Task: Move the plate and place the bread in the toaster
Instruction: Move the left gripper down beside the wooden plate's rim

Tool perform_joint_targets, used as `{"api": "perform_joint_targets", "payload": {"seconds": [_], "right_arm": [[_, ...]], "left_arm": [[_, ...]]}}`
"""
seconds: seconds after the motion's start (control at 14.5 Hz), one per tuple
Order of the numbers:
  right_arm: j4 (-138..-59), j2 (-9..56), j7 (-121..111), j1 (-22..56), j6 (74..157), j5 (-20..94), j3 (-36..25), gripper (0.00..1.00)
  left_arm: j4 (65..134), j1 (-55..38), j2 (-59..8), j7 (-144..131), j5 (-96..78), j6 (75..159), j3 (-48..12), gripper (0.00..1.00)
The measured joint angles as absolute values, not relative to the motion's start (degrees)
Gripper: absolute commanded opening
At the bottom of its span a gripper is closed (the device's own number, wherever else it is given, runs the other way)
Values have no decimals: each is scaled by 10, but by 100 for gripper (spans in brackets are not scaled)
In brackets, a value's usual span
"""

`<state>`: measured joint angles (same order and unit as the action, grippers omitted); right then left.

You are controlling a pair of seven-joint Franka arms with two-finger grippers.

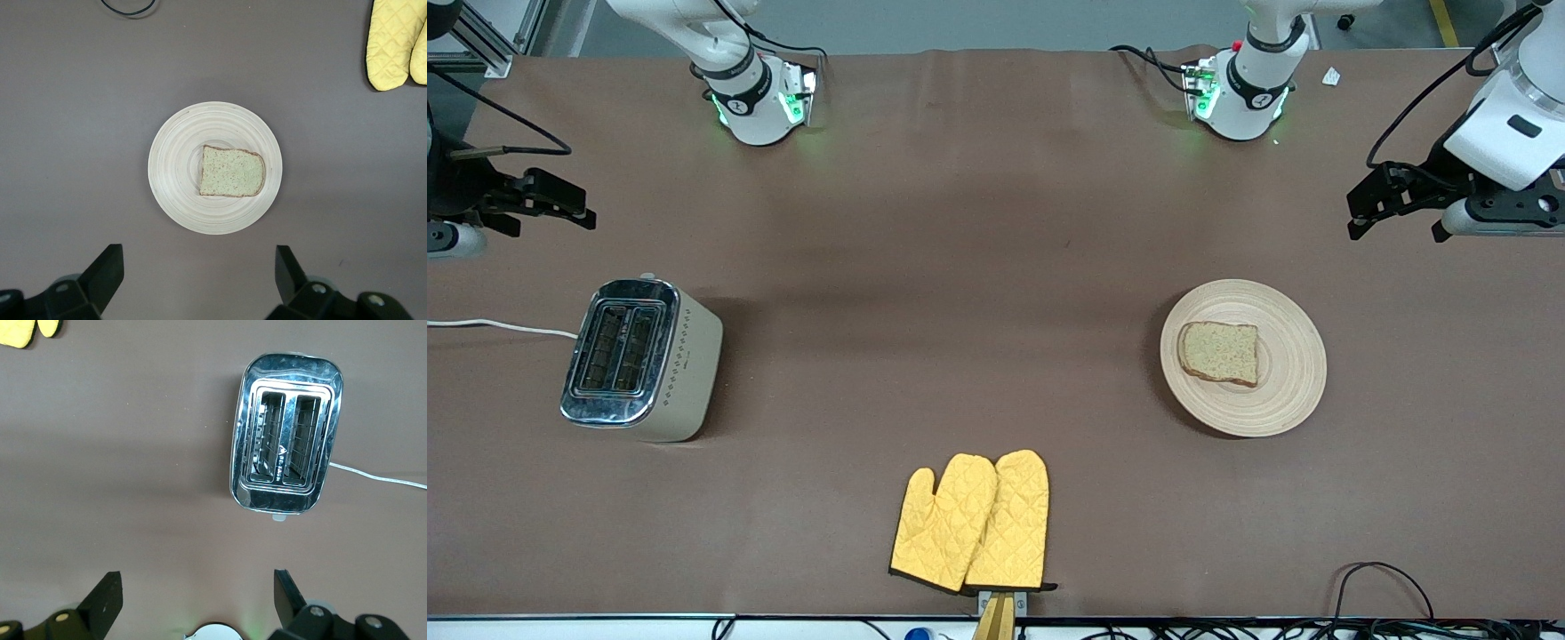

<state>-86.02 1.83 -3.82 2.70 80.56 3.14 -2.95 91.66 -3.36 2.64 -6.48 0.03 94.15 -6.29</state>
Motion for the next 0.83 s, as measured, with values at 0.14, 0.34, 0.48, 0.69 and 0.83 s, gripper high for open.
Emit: {"api": "perform_joint_targets", "payload": {"seconds": [0.14, 0.34, 0.48, 0.69, 0.83], "right_arm": [[-860, 18, -38, 30, 804, 32, -29, 100], [-860, 18, -38, 35, 803, 32, -28, 100], [-860, 18, -38, 36, 802, 32, -28, 100], [-860, 18, -38, 36, 802, 32, -29, 100], [-860, 18, -38, 36, 801, 32, -29, 100]], "left_arm": [[916, -35, 26, -64, 0, 927, -64, 100], [916, -37, 25, -64, 0, 917, -65, 100], [916, -36, 21, -64, 0, 916, -65, 100], [916, -34, 12, -59, 0, 916, -63, 100], [917, -26, 7, -30, -3, 914, -62, 100]]}}
